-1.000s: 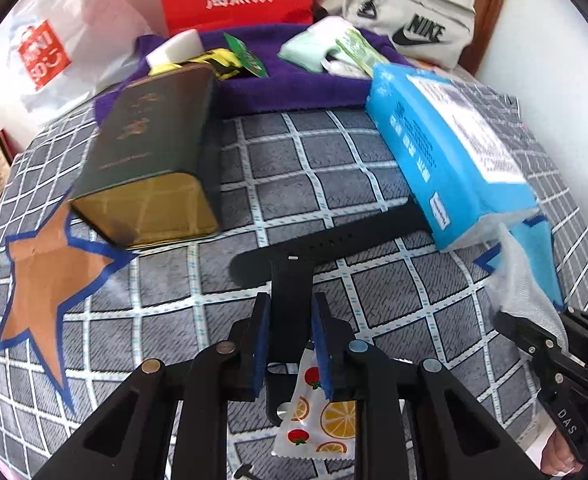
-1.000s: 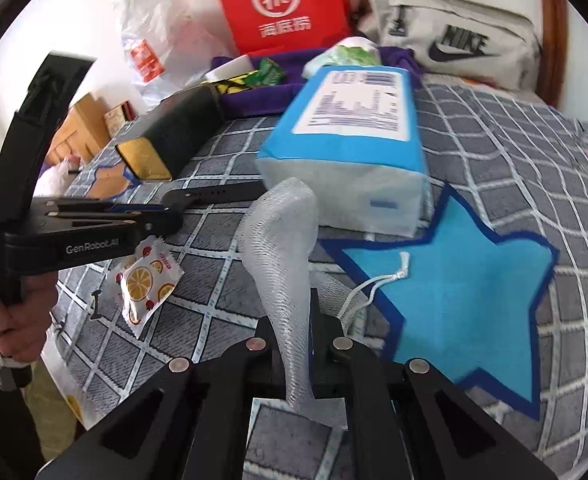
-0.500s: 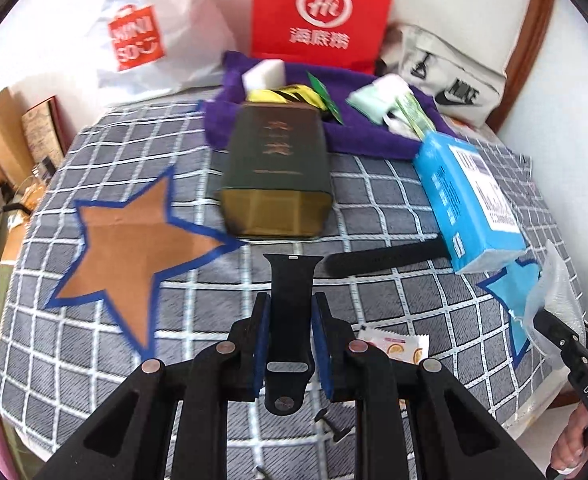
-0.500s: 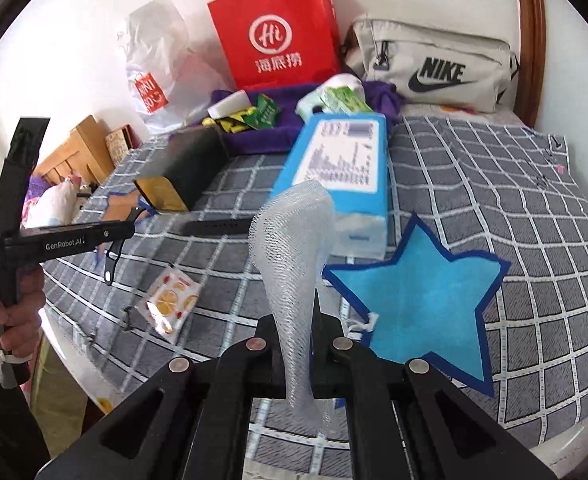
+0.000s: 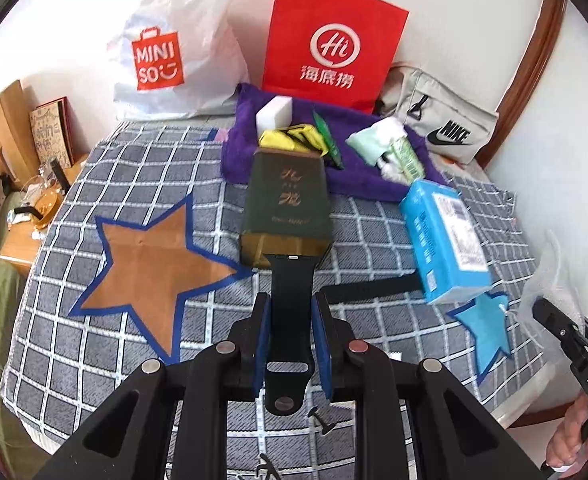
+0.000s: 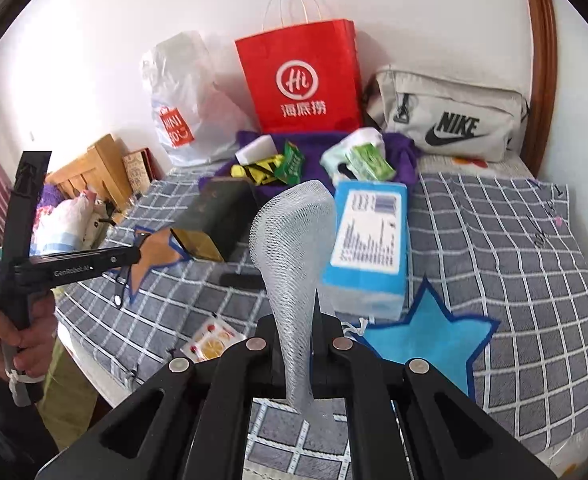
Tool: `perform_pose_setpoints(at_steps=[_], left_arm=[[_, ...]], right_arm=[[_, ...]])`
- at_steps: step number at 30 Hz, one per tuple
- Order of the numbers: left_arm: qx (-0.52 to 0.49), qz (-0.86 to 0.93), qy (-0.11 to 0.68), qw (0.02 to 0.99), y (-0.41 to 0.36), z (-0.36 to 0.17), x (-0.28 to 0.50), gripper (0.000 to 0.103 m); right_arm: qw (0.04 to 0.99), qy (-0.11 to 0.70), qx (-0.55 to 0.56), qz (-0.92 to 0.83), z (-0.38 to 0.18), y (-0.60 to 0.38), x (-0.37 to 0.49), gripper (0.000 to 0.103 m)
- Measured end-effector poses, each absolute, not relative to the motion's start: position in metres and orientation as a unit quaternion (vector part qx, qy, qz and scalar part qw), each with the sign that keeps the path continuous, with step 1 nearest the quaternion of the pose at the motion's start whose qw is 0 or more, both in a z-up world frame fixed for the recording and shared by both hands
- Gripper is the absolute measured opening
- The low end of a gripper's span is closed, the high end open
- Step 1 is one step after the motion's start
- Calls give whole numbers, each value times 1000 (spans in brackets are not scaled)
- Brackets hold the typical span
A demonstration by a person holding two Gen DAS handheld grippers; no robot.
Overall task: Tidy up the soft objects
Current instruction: 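Carry the mesh sponge and black strap over the purple towel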
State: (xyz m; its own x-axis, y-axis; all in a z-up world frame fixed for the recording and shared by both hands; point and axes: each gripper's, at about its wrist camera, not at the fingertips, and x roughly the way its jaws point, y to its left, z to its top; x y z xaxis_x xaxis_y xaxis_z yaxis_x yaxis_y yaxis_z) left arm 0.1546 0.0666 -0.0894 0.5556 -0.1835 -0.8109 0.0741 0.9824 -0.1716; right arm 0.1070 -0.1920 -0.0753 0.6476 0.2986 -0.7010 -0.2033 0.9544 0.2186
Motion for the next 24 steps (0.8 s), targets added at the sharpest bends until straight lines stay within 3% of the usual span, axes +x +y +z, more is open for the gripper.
perform_pose_setpoints(at_steps=[24], left_arm=[[-89, -88, 455, 881, 63, -64, 214, 20]], right_arm=[[913, 381, 57, 132, -56, -194, 183, 5]])
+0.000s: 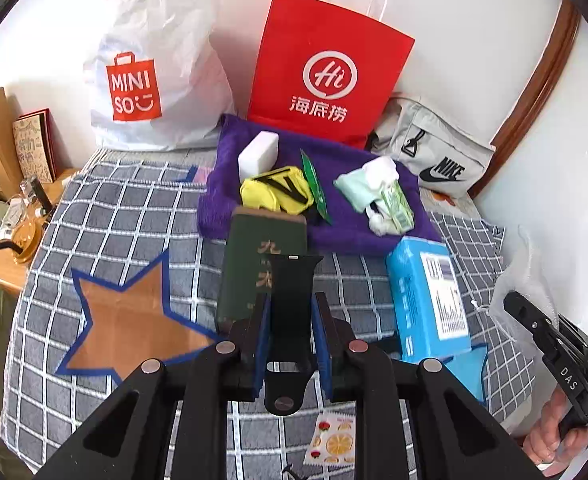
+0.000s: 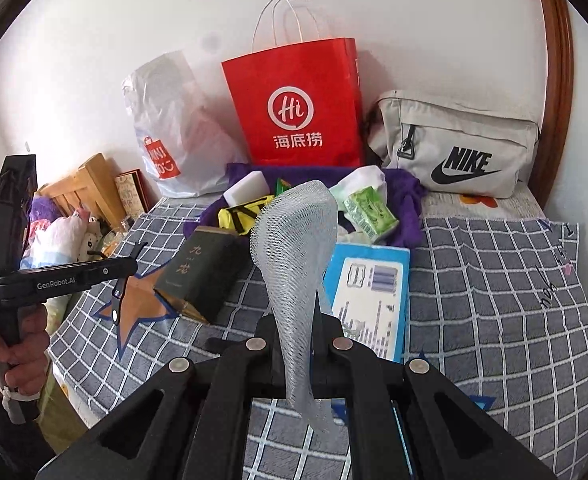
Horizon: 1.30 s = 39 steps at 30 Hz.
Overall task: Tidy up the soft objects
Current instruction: 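Carry the mesh sponge and black strap over the purple towel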
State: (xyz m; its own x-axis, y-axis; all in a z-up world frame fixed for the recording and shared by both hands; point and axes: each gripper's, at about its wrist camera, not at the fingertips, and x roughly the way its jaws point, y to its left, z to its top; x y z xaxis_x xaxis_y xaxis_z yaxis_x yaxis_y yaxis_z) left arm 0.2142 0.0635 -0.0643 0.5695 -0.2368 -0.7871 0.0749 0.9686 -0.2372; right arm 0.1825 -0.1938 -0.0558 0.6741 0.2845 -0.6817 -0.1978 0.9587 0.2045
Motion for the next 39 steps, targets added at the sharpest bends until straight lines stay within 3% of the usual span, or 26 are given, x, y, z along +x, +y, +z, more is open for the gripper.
perform_pose_setpoints(at_steps=[39], left_arm=[[-108, -83, 461, 877, 47, -76, 361, 20]], right_arm=[[905, 395, 65, 145, -76, -170, 348, 5]])
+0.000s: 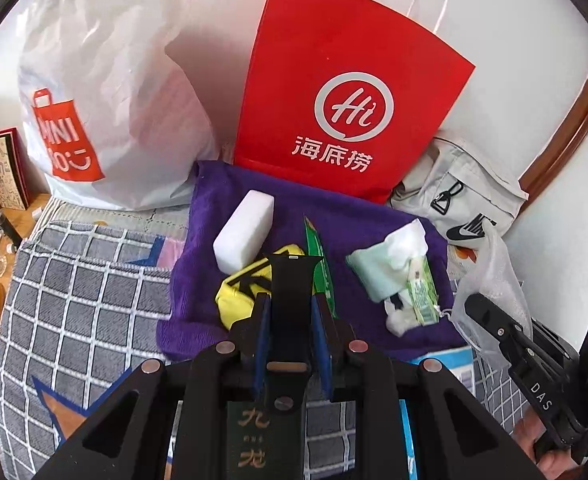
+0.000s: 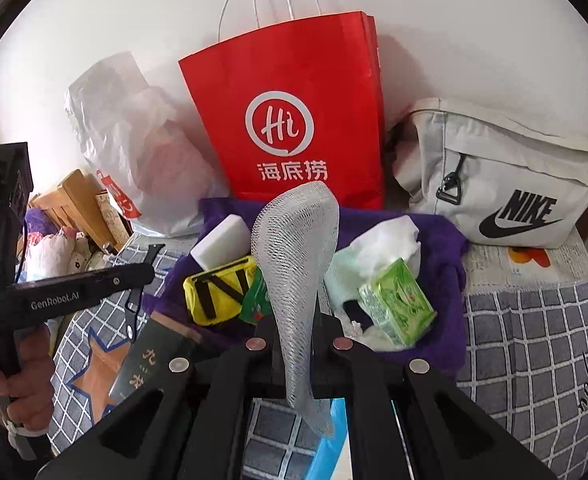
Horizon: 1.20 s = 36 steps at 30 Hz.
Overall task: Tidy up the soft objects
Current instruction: 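Carry the mesh sponge and black strap over the purple towel, then open both tools to release the mesh sponge and strap onto the towel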
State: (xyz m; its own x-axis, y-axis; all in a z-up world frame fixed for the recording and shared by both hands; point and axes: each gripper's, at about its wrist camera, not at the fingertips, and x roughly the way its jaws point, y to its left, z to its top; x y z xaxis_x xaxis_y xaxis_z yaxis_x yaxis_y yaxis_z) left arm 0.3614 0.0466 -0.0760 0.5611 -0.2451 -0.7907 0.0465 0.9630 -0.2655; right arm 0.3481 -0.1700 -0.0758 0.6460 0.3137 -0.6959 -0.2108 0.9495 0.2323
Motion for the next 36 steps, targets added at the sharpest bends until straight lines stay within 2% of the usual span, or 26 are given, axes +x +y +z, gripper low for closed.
perform_pose_setpoints(at_steps=[9, 22, 36], left_arm=[[-118, -83, 472, 870, 40, -90, 395, 20], [-113, -77, 485, 864, 30, -120, 428, 20], [-130, -81, 492, 857, 34, -137, 435, 20]], right_arm=[[903, 398, 53, 155, -80, -158, 383, 5], [886, 437, 57, 146, -122, -168, 413, 5], [874, 461, 55, 143, -140, -167, 425, 9]])
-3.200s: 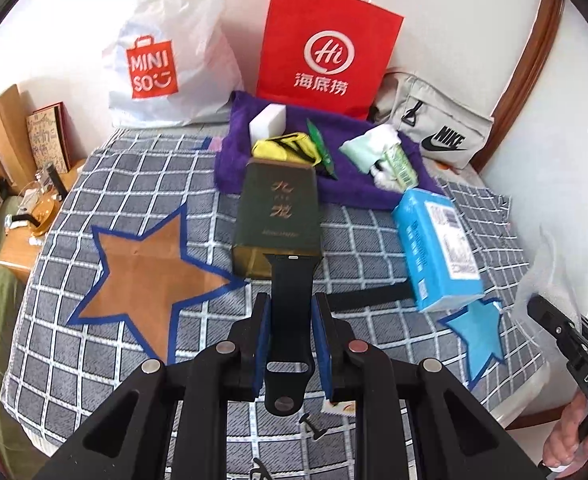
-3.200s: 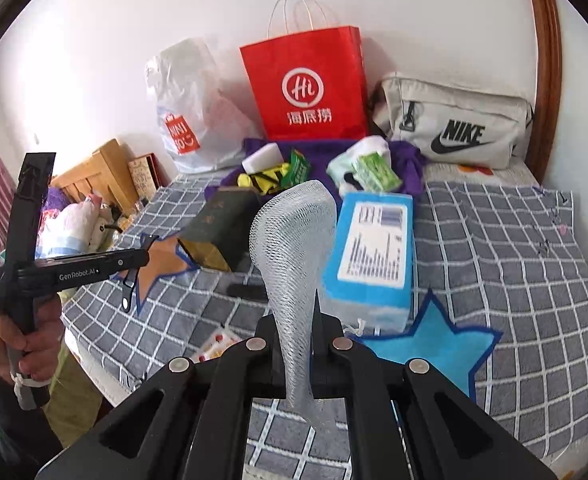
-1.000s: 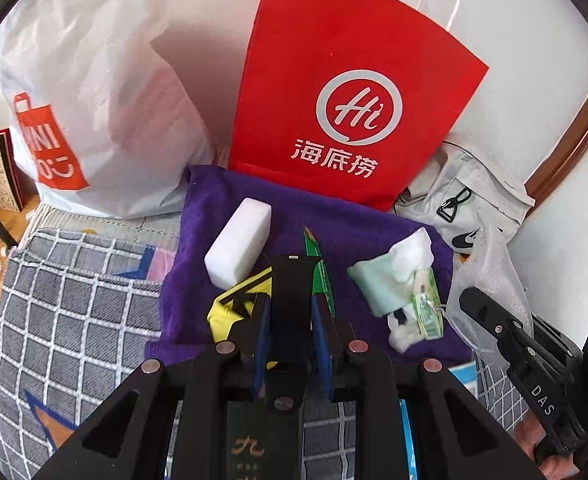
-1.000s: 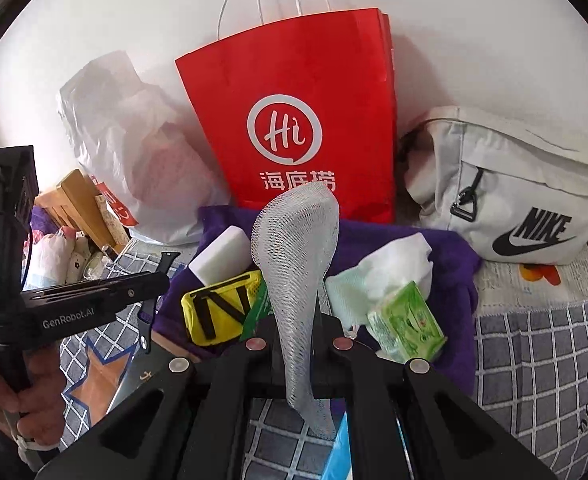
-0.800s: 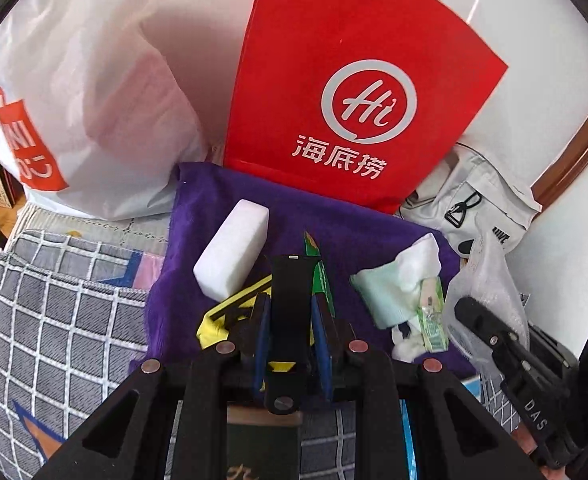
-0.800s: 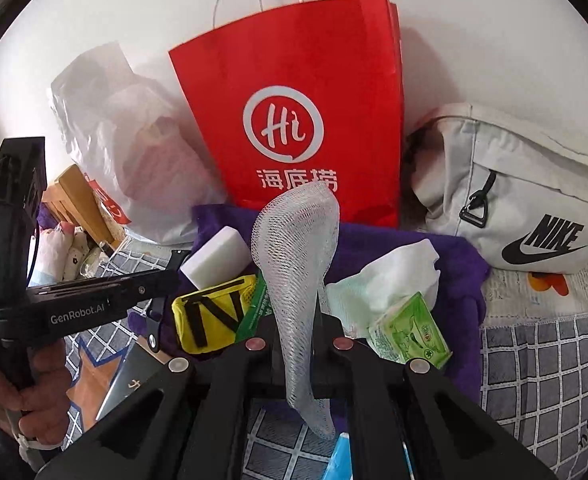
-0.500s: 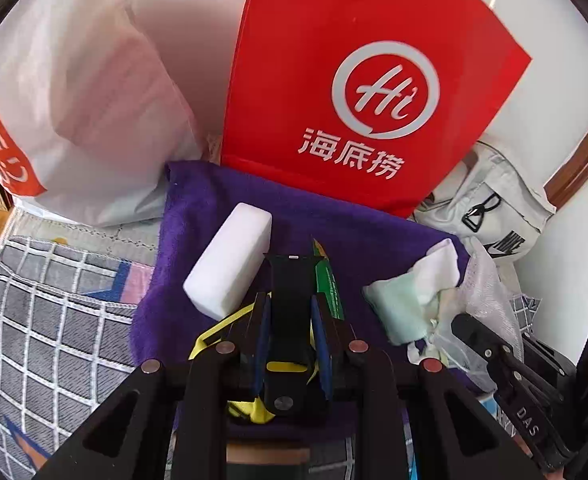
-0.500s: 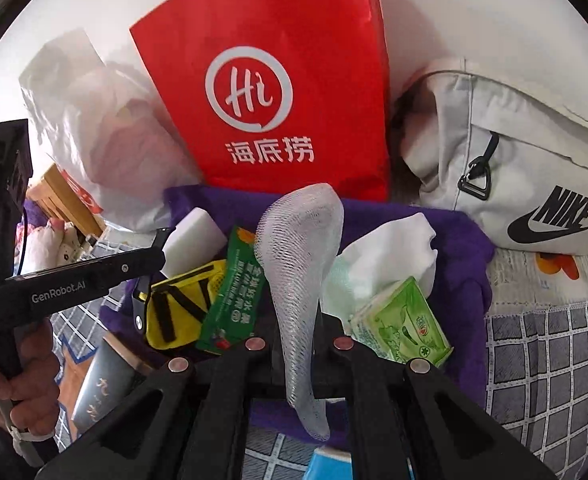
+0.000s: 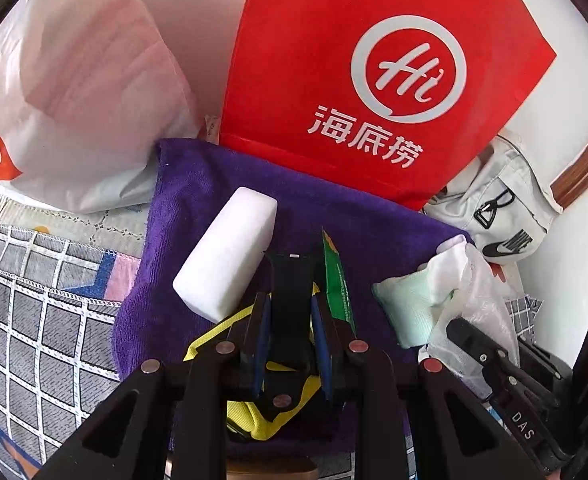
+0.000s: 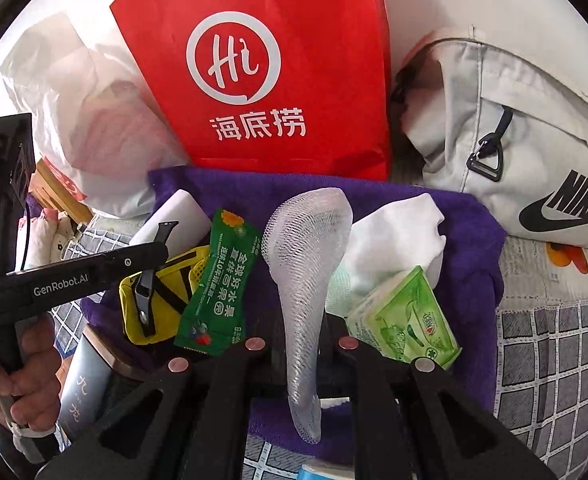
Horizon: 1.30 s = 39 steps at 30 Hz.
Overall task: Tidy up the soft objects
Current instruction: 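Open both tools to release the mesh sponge and strap onto the towel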
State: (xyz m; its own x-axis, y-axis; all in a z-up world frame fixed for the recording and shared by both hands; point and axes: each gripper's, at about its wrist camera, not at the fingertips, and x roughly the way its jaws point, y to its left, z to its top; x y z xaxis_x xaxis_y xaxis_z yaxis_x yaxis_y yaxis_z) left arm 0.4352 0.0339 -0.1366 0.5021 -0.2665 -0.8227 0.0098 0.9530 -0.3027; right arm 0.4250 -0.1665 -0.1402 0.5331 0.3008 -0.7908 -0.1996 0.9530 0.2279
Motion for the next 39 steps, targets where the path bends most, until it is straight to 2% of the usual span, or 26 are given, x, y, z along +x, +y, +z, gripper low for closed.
perform_pose_setpoints(at_steps=[1, 3, 7, 10, 13, 29, 39], left_arm=[[-133, -82, 492, 856, 35, -137, 435, 20], [-136, -84, 494, 855, 35, -139, 436, 20], [-142, -84, 493, 854, 36, -139, 437, 20], [-147, -87, 493, 853, 37, -139, 436, 20], [-151, -87, 494, 852, 38, -139, 436, 20], [-164, -82, 486, 854, 55, -125, 433, 20], [-160, -94, 486, 854, 51, -122, 432, 20]], right_arm=[[873, 463, 56, 143, -141, -166, 426, 9], [871, 466, 62, 146, -143, -167, 428, 16], [869, 467, 65, 154, -145, -164, 429, 44], [869, 463, 61, 164, -144, -159, 427, 48], [869, 458, 60, 179, -141, -155, 424, 61], [850, 465, 76, 237, -140, -130, 421, 68], [884, 422, 77, 184, -120, -151, 417, 69]])
